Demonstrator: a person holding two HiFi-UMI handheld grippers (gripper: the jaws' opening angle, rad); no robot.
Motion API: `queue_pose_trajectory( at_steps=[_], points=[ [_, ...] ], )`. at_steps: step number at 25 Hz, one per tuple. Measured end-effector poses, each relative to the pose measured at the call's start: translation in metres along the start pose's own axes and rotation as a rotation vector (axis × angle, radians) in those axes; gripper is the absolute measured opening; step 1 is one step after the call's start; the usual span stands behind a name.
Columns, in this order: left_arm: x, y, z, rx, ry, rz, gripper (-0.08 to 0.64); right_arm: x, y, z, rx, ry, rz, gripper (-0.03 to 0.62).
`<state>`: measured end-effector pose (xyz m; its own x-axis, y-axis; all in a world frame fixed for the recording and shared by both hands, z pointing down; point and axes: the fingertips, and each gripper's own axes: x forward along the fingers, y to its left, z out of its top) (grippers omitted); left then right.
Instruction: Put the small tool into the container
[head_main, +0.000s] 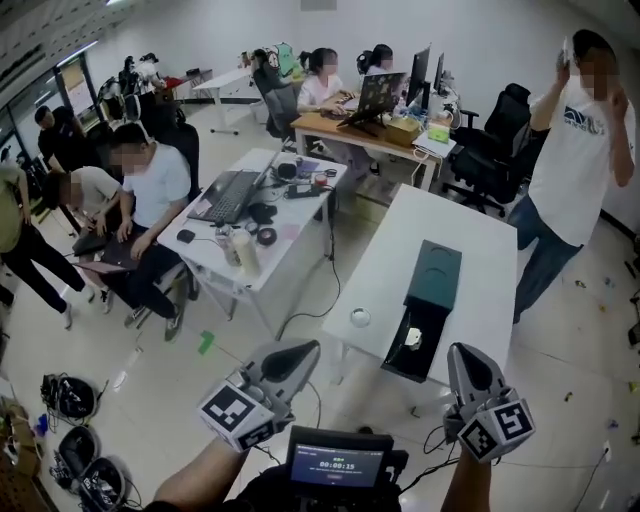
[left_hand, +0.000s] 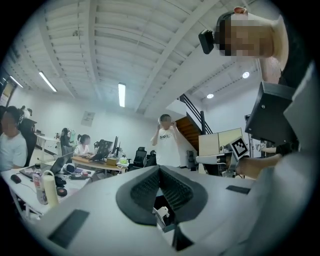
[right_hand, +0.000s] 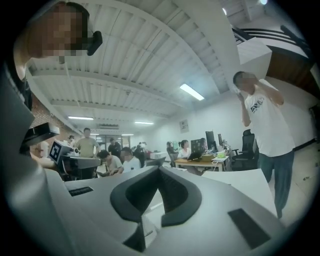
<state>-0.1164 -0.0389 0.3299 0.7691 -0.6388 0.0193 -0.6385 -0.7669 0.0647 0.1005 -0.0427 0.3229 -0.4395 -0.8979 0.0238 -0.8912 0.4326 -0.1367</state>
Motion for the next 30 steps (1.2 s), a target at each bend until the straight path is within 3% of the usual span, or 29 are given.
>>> queue_pose_trajectory(
  at_steps=[7,14,22,30],
  points=[
    [-0.138,0.002,-0.013,-0.024,-0.02,-0.083,0.012,-0.047,0.14,-0.01,0.006,-0.043,-0.092,0.014],
    [-0.221,-0.033,-0.004,-0.026,-0.025,-0.2,0.012,-0.108,0.241,-0.018,-0.012,-0.028,-0.164,0.013],
    [-0.259,-0.086,0.008,-0.009,-0.037,-0.246,0.012,-0.176,0.28,0.002,-0.056,-0.049,-0.181,0.012],
    [-0.243,-0.151,0.024,-0.005,-0.034,-0.248,0.012,-0.23,0.265,0.023,-0.051,-0.044,-0.139,0.012]
  ],
)
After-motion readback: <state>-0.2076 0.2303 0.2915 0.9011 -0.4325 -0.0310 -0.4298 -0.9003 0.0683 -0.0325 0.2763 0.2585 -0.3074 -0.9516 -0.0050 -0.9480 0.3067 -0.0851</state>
